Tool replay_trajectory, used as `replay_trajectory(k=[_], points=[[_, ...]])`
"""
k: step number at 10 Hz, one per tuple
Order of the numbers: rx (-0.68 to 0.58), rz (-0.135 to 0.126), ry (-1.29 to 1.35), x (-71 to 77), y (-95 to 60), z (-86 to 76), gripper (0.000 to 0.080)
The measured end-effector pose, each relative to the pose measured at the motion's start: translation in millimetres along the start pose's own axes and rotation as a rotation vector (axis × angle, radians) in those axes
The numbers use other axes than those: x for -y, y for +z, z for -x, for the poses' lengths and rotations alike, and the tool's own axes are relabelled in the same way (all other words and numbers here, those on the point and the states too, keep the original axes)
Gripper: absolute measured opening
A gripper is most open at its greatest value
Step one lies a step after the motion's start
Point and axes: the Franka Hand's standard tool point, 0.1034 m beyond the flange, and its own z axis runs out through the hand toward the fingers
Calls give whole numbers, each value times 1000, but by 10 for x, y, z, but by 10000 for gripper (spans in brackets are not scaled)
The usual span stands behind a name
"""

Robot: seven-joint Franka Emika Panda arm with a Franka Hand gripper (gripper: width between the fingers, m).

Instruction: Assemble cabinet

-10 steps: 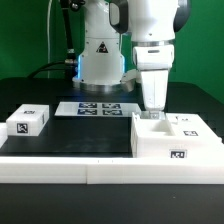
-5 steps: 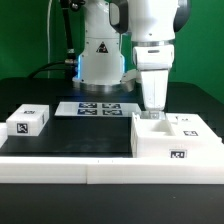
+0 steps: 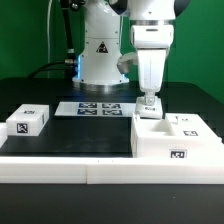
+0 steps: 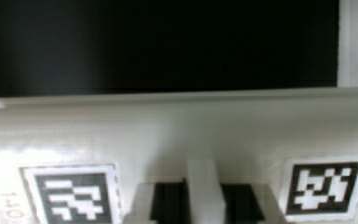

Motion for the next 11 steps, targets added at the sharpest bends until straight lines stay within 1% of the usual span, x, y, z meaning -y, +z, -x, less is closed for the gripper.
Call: replay_trajectory(k=[1, 2, 3, 4, 6, 7, 11], points=[[2, 2, 4, -67, -28, 20, 70], [5, -4, 8, -126, -47, 64, 70], [5, -1, 16, -203, -67, 77, 70], [2, 7, 18, -275, -92, 64, 70], [2, 14, 32, -368, -144, 12, 70], [1, 18, 43, -378, -152, -20, 70], [1, 12, 45, -374, -125, -7, 70]])
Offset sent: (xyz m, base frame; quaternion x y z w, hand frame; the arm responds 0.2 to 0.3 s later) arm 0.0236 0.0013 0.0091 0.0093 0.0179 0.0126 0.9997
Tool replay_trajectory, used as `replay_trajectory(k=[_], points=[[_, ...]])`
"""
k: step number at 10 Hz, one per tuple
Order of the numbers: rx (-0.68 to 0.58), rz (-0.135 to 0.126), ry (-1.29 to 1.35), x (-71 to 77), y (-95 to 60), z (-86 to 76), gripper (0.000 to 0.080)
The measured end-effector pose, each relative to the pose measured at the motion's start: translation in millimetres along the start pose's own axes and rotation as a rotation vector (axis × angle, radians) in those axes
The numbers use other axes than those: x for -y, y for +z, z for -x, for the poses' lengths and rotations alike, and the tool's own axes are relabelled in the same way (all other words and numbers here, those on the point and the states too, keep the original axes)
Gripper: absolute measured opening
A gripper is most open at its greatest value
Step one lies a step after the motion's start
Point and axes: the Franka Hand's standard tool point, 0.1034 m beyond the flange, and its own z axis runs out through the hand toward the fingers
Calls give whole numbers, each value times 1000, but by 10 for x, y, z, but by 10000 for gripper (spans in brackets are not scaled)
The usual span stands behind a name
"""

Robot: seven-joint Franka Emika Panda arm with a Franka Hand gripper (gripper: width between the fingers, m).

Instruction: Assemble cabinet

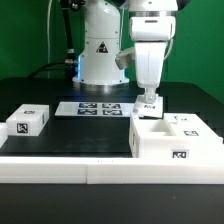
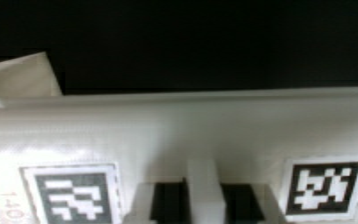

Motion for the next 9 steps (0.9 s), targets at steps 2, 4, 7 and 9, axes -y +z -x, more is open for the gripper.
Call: replay_trajectory(k=[2, 4, 7, 9], points=[[-2, 0, -9, -23, 8, -2, 70], [-2, -1, -41, -34, 22, -4, 70], [-4, -5, -64, -45, 46, -9, 70], [-4, -5, -64, -45, 46, -9, 70]])
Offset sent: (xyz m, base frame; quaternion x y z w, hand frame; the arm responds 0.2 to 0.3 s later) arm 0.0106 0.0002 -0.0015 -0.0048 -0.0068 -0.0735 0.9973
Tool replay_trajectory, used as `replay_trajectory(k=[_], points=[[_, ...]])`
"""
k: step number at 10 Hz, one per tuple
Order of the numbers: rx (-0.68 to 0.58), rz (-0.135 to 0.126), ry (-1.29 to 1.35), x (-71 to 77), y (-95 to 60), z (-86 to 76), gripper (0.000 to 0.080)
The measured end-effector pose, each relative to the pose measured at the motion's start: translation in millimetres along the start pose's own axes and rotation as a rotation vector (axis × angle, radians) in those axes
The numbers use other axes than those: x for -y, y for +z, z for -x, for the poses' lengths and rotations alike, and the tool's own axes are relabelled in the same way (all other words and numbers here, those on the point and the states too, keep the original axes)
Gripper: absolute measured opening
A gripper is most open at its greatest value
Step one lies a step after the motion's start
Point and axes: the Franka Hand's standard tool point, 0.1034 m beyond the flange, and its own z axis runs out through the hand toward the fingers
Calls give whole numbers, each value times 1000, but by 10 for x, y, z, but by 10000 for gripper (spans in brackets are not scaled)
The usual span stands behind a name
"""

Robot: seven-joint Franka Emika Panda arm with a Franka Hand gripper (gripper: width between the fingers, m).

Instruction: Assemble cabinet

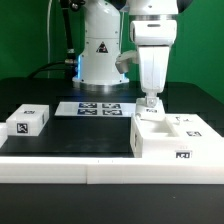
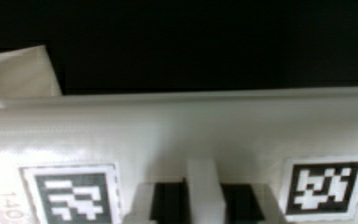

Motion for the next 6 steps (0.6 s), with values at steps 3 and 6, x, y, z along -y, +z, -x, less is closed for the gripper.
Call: replay_trajectory(k=[3, 6], points=[[6, -17, -28, -69, 2, -9, 70], [4, -12, -69, -185, 7, 12, 70]])
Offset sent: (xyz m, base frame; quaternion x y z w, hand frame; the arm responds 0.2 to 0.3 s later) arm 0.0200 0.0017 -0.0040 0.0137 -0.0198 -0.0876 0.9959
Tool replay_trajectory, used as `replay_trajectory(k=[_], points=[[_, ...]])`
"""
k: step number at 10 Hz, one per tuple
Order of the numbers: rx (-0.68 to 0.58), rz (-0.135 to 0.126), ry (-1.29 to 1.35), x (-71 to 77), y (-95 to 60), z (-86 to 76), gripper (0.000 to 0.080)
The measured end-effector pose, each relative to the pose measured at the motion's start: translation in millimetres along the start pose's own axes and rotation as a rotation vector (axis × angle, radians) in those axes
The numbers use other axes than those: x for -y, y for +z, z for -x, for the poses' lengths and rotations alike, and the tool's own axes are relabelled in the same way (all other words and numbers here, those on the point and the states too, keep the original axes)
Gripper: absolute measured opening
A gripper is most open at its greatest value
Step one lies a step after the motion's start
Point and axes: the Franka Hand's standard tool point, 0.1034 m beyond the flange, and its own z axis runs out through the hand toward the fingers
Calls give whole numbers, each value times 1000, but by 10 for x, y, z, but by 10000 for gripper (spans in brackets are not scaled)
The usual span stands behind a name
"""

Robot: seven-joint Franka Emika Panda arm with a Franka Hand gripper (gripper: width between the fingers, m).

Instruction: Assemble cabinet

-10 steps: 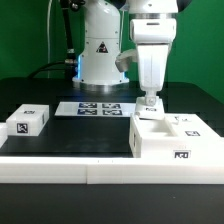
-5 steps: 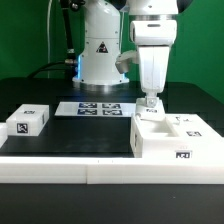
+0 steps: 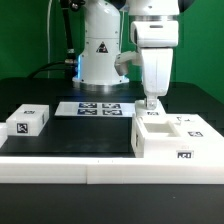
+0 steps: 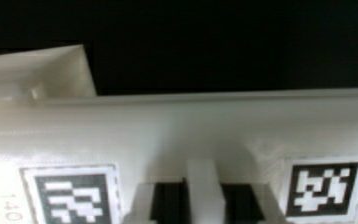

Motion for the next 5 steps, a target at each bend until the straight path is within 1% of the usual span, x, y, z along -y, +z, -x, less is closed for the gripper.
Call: replay_trajectory(k=[5], points=[[-1, 3, -6, -14, 4, 6, 70]])
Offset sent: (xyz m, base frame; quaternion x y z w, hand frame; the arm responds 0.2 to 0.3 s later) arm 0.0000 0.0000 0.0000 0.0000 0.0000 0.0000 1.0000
